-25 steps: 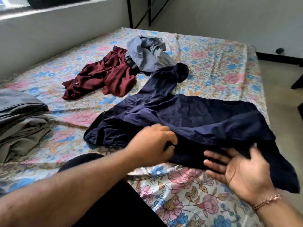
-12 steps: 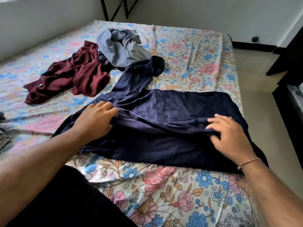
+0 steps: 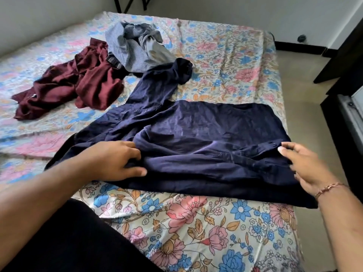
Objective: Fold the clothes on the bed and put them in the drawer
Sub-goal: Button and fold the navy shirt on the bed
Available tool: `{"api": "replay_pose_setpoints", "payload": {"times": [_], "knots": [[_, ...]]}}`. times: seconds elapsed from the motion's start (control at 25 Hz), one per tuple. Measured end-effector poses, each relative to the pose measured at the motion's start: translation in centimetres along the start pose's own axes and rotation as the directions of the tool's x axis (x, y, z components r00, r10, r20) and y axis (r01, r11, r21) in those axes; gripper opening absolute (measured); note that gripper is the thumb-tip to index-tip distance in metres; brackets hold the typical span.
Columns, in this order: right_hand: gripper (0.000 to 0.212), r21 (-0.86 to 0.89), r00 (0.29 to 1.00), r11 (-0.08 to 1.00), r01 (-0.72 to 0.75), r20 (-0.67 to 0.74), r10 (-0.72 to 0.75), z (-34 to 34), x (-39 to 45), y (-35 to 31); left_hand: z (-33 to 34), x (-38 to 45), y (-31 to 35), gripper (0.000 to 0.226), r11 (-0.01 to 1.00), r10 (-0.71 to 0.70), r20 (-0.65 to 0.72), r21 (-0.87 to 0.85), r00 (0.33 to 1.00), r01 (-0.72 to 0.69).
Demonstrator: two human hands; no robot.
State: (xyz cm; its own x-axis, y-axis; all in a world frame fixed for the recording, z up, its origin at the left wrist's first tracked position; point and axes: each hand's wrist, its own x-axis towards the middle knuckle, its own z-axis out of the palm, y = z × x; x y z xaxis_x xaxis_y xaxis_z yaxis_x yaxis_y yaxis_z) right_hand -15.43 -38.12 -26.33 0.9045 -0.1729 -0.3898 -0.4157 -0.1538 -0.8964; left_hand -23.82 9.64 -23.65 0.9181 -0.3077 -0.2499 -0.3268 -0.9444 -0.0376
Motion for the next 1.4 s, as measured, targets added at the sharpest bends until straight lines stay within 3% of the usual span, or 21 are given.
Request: {"api": "replay_pose_setpoints", "payload": {"times": [0.04, 0.08, 0.16, 0.24, 0.32, 0.4, 0.56, 0.64, 0.72, 0.84, 0.88, 0.96, 1.0, 1.04, 1.08, 1.16, 1.2, 1.28, 1.36, 1.4], "knots": [[0.024, -0.018, 1.000, 1.000, 0.004, -0.014, -0.004, 0.1, 0.0, 0.0, -0.3, 0.4, 0.5, 0.055, 0.995, -0.047, -0.103, -0.092, 0.994, 0.037], [0.042, -0.036, 1.000, 0.999, -0.007, -0.010, 0.007, 0.1, -0.1, -0.2, -0.4, 1.2, 0.5, 0.047, 0.978, -0.100, -0.248, -0.201, 0.964, 0.050], [0.071, -0.152, 0.998, 0.987, 0.054, 0.041, -0.049, 0.2, -0.3, -0.6, -0.6, 3.1, 0.1, 0.027, 0.935, -0.290, -0.436, -0.319, 0.852, 0.156], [0.080, -0.430, 0.989, 0.890, 0.149, 0.050, -0.141, 0.8, -0.1, -0.1, -0.3, 4.6, -0.7, 0.035, 0.850, -0.498, -0.336, -0.373, 0.800, 0.372], [0.075, -0.632, 0.976, 0.755, 0.174, 0.009, -0.217, 1.5, 0.0, 1.6, 1.2, 5.0, -0.8, 0.038, 0.816, -0.547, -0.144, -0.311, 0.824, 0.487], [0.065, -0.567, 0.956, 0.789, 0.236, -0.010, -0.294, 1.2, 0.5, 2.7, 2.2, 4.6, -0.3, 0.034, 0.861, -0.492, -0.171, -0.244, 0.854, 0.447], [0.065, -0.377, 0.966, 0.891, 0.255, 0.063, -0.250, -1.4, 0.6, 2.5, 0.5, 3.8, -0.5, 0.029, 0.882, -0.470, -0.385, -0.238, 0.794, 0.407], [0.063, -0.425, 0.966, 0.870, 0.251, 0.049, -0.255, -1.6, 0.9, 2.5, 0.5, 3.5, -0.8, 0.028, 0.889, -0.457, -0.344, -0.156, 0.820, 0.430], [0.070, -0.577, 0.963, 0.780, 0.244, 0.052, -0.264, -0.9, 1.0, 3.3, 1.5, 3.7, 0.1, 0.028, 0.890, -0.455, -0.235, -0.077, 0.859, 0.450], [0.073, -0.712, 0.953, 0.681, 0.172, -0.053, -0.297, 0.3, 0.7, 2.9, 3.0, 4.5, 0.6, 0.032, 0.878, -0.477, -0.071, -0.001, 0.876, 0.478], [0.076, -0.782, 0.917, 0.597, 0.179, -0.087, -0.389, 0.5, 0.1, 2.3, 2.6, 4.7, 0.1, 0.034, 0.860, -0.510, -0.059, -0.001, 0.858, 0.511], [0.074, -0.865, 0.716, 0.408, 0.291, -0.087, -0.693, 1.4, -1.6, 1.4, 1.1, 5.1, -0.7, 0.042, 0.842, -0.532, -0.183, -0.007, 0.827, 0.540], [0.068, -0.841, 0.606, 0.356, 0.407, -0.043, -0.794, 2.7, -2.7, 1.0, 0.5, 5.5, -0.5, 0.047, 0.867, -0.482, -0.322, -0.038, 0.815, 0.498], [0.065, -0.803, 0.553, 0.300, 0.516, 0.044, -0.832, 4.4, -3.6, 0.8, 0.2, 6.0, 0.4, 0.054, 0.910, -0.395, -0.441, -0.071, 0.806, 0.408], [0.065, -0.774, 0.547, 0.229, 0.590, 0.174, -0.819, 6.4, -4.1, 1.2, 0.3, 6.4, 1.8, 0.064, 0.954, -0.293, -0.484, -0.087, 0.824, 0.288], [0.065, -0.785, 0.622, 0.096, 0.612, 0.404, -0.671, 9.1, -3.6, 3.1, 2.5, 6.7, 4.6, 0.083, 0.989, -0.136, -0.340, -0.108, 0.931, 0.105], [0.066, -0.805, 0.690, 0.084, 0.587, 0.444, -0.572, 9.3, -2.9, 3.9, 4.0, 6.6, 5.3, 0.090, 0.988, -0.117, -0.207, -0.118, 0.971, 0.094], [0.075, -0.838, 0.787, 0.116, 0.533, 0.440, -0.433, 8.3, -1.2, 5.1, 6.2, 6.2, 5.1, 0.100, 0.970, -0.190, -0.015, -0.158, 0.982, 0.185], [0.077, -0.819, 0.799, 0.177, 0.546, 0.446, -0.404, 7.4, -0.4, 4.8, 6.1, 6.1, 4.6, 0.100, 0.944, -0.256, 0.027, -0.207, 0.966, 0.256], [0.075, -0.793, 0.787, 0.233, 0.563, 0.430, -0.442, 7.4, -0.2, 4.1, 5.1, 6.3, 4.6, 0.095, 0.931, -0.284, -0.015, -0.245, 0.959, 0.272]]}}
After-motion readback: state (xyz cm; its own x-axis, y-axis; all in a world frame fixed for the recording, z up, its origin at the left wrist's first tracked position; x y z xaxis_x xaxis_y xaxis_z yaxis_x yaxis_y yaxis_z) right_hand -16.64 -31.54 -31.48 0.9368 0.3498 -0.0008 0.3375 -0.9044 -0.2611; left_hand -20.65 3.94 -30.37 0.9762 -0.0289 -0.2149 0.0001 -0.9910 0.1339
